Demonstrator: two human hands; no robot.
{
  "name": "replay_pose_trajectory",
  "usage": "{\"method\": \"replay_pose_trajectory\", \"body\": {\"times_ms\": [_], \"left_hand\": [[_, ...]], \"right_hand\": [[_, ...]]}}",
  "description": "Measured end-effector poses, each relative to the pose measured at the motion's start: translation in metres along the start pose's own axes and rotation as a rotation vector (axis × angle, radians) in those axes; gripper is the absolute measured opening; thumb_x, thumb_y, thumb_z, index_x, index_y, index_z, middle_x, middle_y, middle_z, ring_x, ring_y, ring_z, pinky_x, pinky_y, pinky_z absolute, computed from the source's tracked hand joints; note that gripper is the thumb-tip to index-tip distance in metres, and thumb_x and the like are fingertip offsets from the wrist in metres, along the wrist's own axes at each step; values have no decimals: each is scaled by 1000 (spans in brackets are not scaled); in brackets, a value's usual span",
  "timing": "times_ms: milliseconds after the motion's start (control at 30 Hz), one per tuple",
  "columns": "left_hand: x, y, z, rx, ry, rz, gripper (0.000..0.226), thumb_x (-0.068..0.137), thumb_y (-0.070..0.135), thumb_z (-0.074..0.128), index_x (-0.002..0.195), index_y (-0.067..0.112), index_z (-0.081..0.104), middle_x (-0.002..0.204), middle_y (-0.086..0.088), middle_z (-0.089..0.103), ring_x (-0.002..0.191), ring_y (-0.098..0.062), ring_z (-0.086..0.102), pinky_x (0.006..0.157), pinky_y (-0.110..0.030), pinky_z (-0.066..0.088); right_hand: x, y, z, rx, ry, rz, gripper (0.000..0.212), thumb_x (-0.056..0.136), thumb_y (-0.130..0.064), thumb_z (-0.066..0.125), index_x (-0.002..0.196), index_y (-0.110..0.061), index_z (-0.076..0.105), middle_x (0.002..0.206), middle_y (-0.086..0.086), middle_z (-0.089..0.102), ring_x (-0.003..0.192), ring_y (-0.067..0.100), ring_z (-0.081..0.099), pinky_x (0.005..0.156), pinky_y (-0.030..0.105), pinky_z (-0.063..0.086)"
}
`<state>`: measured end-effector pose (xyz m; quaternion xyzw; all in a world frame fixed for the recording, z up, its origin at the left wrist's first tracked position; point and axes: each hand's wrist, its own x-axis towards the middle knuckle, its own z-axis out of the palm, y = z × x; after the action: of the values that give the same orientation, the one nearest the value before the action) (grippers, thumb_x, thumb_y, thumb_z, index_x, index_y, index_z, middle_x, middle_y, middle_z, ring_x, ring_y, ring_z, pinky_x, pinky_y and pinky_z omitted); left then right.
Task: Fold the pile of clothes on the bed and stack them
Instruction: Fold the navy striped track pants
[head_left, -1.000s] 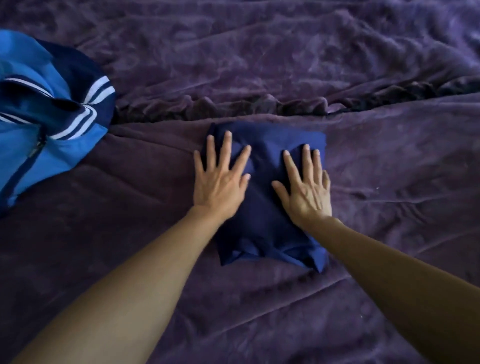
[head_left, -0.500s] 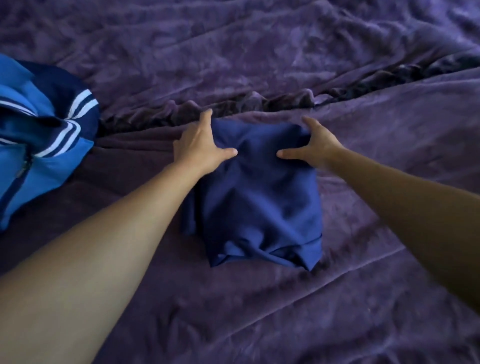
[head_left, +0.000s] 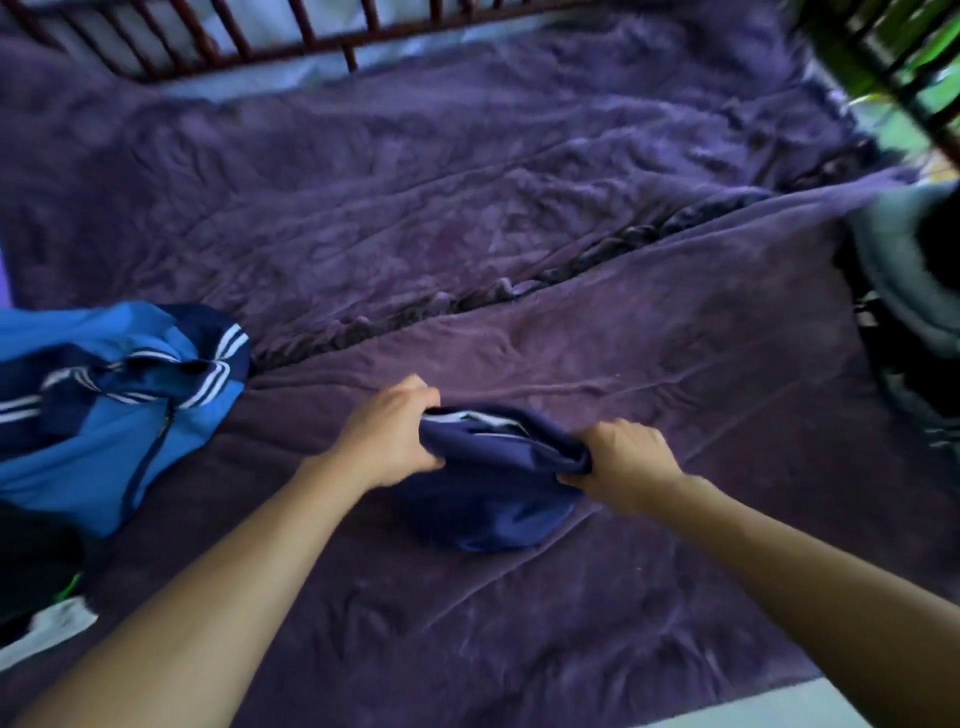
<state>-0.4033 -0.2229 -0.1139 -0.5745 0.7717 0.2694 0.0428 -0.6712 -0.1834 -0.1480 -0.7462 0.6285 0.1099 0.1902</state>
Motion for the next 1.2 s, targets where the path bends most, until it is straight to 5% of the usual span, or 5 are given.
{"method": "replay_pose_trajectory", "body": {"times_ms": [467,600,900,1033,1200], "left_hand": [[-52,325,-22,186,232,286,36,74,44,70,92,26,45,80,3,59,82,-28,61,58,-32,34],[-35,407,-24,134,228,373,35,73,44,70,91,28,45,84,2,63,84,-27,61,59,-32,35],[43,555,3,-138,71,469,41,63,45,79,89,31,51,97,2,67,92,-23,62,67,-32,44],[72,611,28,-336,-72,485,61,62,42,83,114,23,59,113,2,64,105,-19,59,87,-36,51],[106,652,52,-483,-196,421,56,58,42,85,104,21,62,89,18,49,94,-13,54,88,-29,50]], "right_hand": [[-243,226,-128,4,310,89,28,81,-49,61,103,-32,66,104,-5,61,100,24,59,67,31,40],[-286,294,-159,17,332,190,14,76,-43,64,77,-29,61,82,1,69,81,28,65,59,29,39],[-329,437,-242,-73,72,446,38,67,-54,75,91,-26,65,77,-4,57,72,21,54,62,26,43],[-335,489,-271,-100,-85,530,51,68,-51,76,109,-24,64,97,0,66,85,22,61,73,30,50],[-319,541,-289,-67,-237,595,51,66,-45,79,111,-25,65,91,-4,59,78,15,55,72,28,46]]}}
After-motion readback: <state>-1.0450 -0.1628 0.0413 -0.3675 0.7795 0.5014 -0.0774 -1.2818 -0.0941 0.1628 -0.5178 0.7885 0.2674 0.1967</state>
